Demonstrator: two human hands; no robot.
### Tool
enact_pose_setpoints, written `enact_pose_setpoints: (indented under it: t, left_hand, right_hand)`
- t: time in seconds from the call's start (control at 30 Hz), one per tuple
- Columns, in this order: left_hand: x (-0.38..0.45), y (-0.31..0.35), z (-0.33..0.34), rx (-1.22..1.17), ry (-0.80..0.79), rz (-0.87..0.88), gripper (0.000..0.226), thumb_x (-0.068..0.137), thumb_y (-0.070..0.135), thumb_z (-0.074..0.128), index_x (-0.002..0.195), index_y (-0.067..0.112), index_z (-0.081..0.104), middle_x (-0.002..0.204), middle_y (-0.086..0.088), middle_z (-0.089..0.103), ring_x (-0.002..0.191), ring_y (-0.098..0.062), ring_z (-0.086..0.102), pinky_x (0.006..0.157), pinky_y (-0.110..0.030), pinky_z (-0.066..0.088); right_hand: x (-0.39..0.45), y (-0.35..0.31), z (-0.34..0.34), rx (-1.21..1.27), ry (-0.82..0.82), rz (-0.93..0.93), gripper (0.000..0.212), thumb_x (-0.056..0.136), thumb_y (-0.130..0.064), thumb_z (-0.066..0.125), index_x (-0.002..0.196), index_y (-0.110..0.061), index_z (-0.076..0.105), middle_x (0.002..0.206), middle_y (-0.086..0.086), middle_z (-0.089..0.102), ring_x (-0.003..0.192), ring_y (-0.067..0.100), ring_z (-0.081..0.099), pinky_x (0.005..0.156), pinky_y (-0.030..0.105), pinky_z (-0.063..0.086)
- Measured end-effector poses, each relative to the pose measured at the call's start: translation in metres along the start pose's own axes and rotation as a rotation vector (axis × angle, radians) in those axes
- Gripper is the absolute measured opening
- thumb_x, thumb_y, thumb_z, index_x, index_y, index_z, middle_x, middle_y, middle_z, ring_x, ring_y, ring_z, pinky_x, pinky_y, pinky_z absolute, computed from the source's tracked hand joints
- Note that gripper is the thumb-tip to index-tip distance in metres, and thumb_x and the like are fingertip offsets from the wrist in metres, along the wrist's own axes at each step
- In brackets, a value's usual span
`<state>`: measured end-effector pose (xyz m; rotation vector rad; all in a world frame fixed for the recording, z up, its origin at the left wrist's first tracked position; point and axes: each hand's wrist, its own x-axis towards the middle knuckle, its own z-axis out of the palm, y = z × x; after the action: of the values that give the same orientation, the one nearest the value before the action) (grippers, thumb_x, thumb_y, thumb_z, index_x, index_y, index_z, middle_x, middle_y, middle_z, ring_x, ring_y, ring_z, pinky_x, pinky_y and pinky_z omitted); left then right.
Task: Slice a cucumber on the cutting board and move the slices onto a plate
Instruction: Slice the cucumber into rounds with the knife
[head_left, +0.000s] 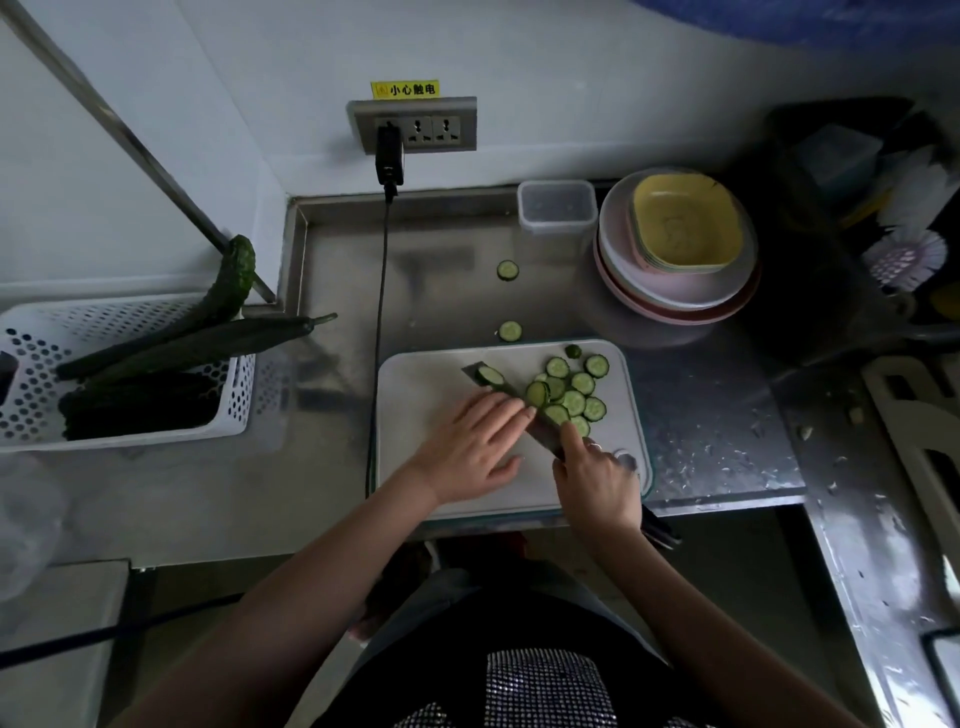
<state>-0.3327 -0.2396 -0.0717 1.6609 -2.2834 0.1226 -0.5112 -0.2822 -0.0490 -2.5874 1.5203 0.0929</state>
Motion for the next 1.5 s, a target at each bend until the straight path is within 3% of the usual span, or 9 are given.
enact_pose_setpoints:
  t: [0.13,0.33,0.53,0.83,0.93,1.1,1.23,1.33,1.5]
  left_hand:
    - [0.018,0.006,0.0,-0.048,-0.144,0.031,0.045,0.09,0.043,0.045,0.099,0.006,0.068,0.098,-0.006,0.066,0.097,-0.023,0.06,0.108,-0.043,0.027]
    - [0.036,0.008,0.003,-0.192,-0.326,-0.045,0.057,0.09,0.049,0.033,0.105,0.006,0.067,0.106,-0.008,0.064,0.101,-0.025,0.059,0.095,-0.039,0.045]
    - [0.035,-0.001,0.006,-0.097,-0.165,-0.139,0.045,0.093,0.034,0.039,0.093,0.0,0.068,0.098,-0.014,0.065,0.095,-0.03,0.06,0.093,-0.04,0.047]
    - [0.054,-0.003,0.02,-0.148,-0.49,-0.225,0.058,0.099,0.048,0.024,0.137,0.01,0.046,0.144,-0.006,0.043,0.135,-0.019,0.034,0.117,-0.035,0.004]
    - [0.051,-0.006,0.019,-0.195,-0.373,-0.291,0.059,0.098,0.045,0.021,0.13,0.007,0.052,0.138,-0.009,0.05,0.131,-0.023,0.041,0.114,-0.039,0.02]
    - [0.012,-0.016,0.008,-0.209,-0.049,-0.446,0.041,0.095,0.029,0.034,0.112,0.0,0.057,0.109,-0.015,0.06,0.099,-0.031,0.057,0.081,-0.038,0.049]
    - [-0.021,-0.021,0.006,-0.267,-0.107,-0.466,0.037,0.086,0.035,0.051,0.106,0.003,0.054,0.1,-0.013,0.057,0.09,-0.029,0.055,0.072,-0.037,0.05]
    - [-0.032,-0.019,0.01,-0.212,-0.205,-0.431,0.044,0.069,0.016,0.076,0.106,0.001,0.057,0.101,-0.016,0.058,0.09,-0.034,0.058,0.07,-0.042,0.054]
    - [-0.026,-0.02,0.013,-0.155,-0.145,-0.369,0.052,0.053,-0.001,0.08,0.101,0.002,0.058,0.097,-0.015,0.059,0.089,-0.033,0.057,0.065,-0.038,0.053]
  right_hand:
    - [-0.007,0.007,-0.001,-0.102,0.05,0.006,0.063,0.045,-0.017,0.09,0.09,-0.014,0.046,0.049,-0.001,0.061,0.039,0.023,0.058,0.03,0.024,0.037]
    - [-0.013,0.017,-0.001,-0.081,0.063,0.032,0.065,0.05,-0.016,0.089,0.092,-0.016,0.04,0.055,-0.001,0.062,0.043,0.021,0.06,0.031,0.023,0.038]
    - [-0.014,0.028,0.002,-0.078,0.045,0.112,0.059,0.059,-0.013,0.085,0.09,-0.018,0.035,0.056,-0.001,0.062,0.046,0.021,0.06,0.031,0.026,0.041]
    - [-0.029,0.037,-0.001,-0.044,-0.006,0.12,0.05,0.069,-0.018,0.079,0.095,-0.017,0.037,0.055,0.001,0.062,0.043,0.022,0.061,0.034,0.027,0.042]
    - [-0.03,0.041,-0.002,0.032,-0.066,0.145,0.019,0.093,-0.021,0.05,0.109,-0.015,0.04,0.081,0.003,0.067,0.067,0.027,0.068,0.051,0.032,0.047]
    - [-0.028,0.033,0.001,0.25,-0.052,0.167,0.015,0.097,-0.024,0.041,0.111,-0.018,0.04,0.085,0.007,0.063,0.068,0.032,0.064,0.055,0.034,0.047]
    - [-0.022,0.014,0.001,0.436,-0.114,0.122,0.022,0.1,-0.029,0.036,0.119,-0.02,0.04,0.081,0.014,0.064,0.073,0.035,0.062,0.058,0.039,0.049]
    - [-0.018,-0.003,0.0,0.475,-0.143,0.077,0.024,0.101,-0.03,0.034,0.12,-0.018,0.041,0.084,0.017,0.064,0.076,0.037,0.061,0.062,0.043,0.05]
    - [-0.015,-0.025,0.001,0.459,-0.194,0.022,0.019,0.101,-0.03,0.031,0.115,-0.018,0.037,0.085,0.018,0.062,0.076,0.039,0.06,0.059,0.04,0.045]
